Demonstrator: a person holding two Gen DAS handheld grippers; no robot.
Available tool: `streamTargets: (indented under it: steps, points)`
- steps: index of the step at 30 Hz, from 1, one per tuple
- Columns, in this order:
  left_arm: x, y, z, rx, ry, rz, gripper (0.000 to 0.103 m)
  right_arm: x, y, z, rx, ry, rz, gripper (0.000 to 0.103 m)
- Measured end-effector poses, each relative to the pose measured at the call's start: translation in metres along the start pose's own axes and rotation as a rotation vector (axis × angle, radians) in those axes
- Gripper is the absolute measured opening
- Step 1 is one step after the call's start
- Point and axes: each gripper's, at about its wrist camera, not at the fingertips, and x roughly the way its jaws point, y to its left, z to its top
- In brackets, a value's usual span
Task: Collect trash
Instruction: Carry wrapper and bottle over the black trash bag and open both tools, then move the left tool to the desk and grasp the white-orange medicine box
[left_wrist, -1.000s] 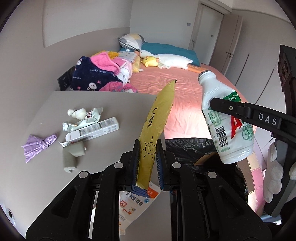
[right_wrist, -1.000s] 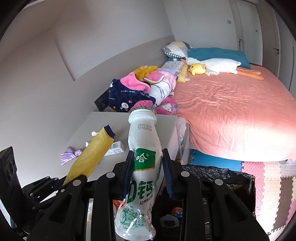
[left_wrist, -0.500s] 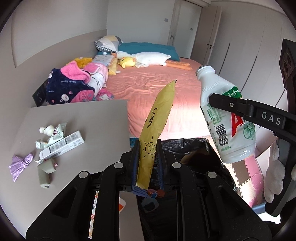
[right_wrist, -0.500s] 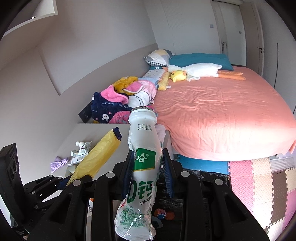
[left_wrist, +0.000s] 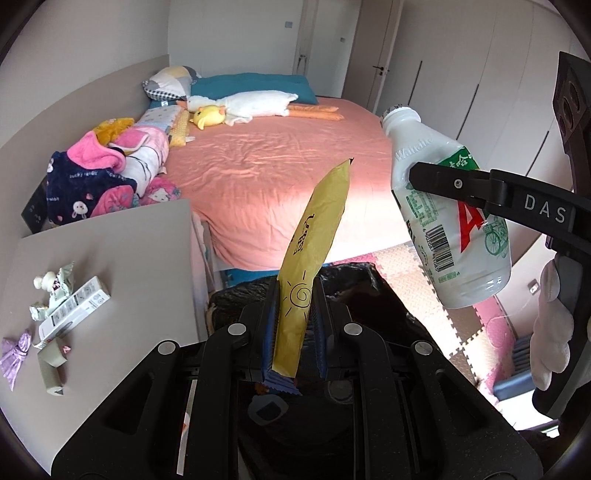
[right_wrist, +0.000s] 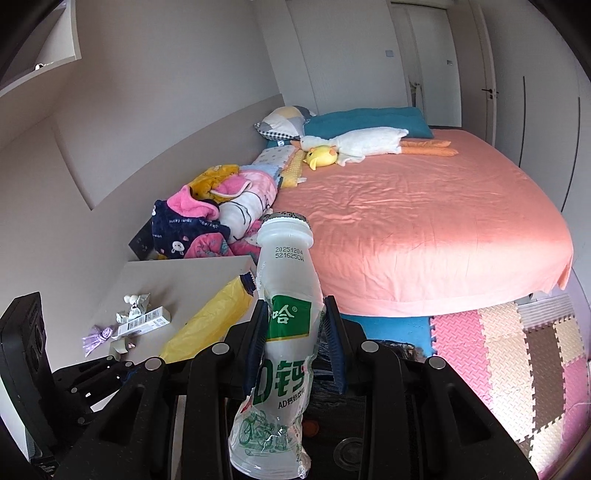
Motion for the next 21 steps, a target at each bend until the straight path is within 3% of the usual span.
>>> streamTargets:
  steps: [1,2,3,4,5,10,21]
  points:
    - [0.003,-0.001,0.0,0.0,0.018,-0.018,0.029,-0.001,-0.003,0.0,0.007,0.002,0.002,0.035]
    - [0.005,-0.003,0.0,-0.009,0.032,-0.016,0.073,-0.002,-0.005,0.001,0.014,-0.007,-0.007,0.051]
    - [0.007,-0.001,0.0,-0.024,0.034,0.015,0.097,-0.006,-0.007,0.001,0.025,-0.036,-0.027,0.063]
    - [0.005,0.0,0.0,-0.038,0.013,0.034,0.097,-0.009,-0.009,0.001,0.032,-0.062,-0.048,0.078]
    - [0.005,0.0,-0.001,-0.044,0.009,0.021,0.097,-0.013,-0.011,0.002,0.034,-0.082,-0.062,0.079]
    - [0.005,0.01,-0.001,-0.106,0.015,-0.043,0.097,-0.015,-0.022,0.006,0.054,-0.087,-0.06,0.079]
    - [-0.002,0.01,-0.005,-0.086,0.023,-0.023,0.097,-0.01,-0.019,0.007,0.052,-0.074,-0.032,0.079]
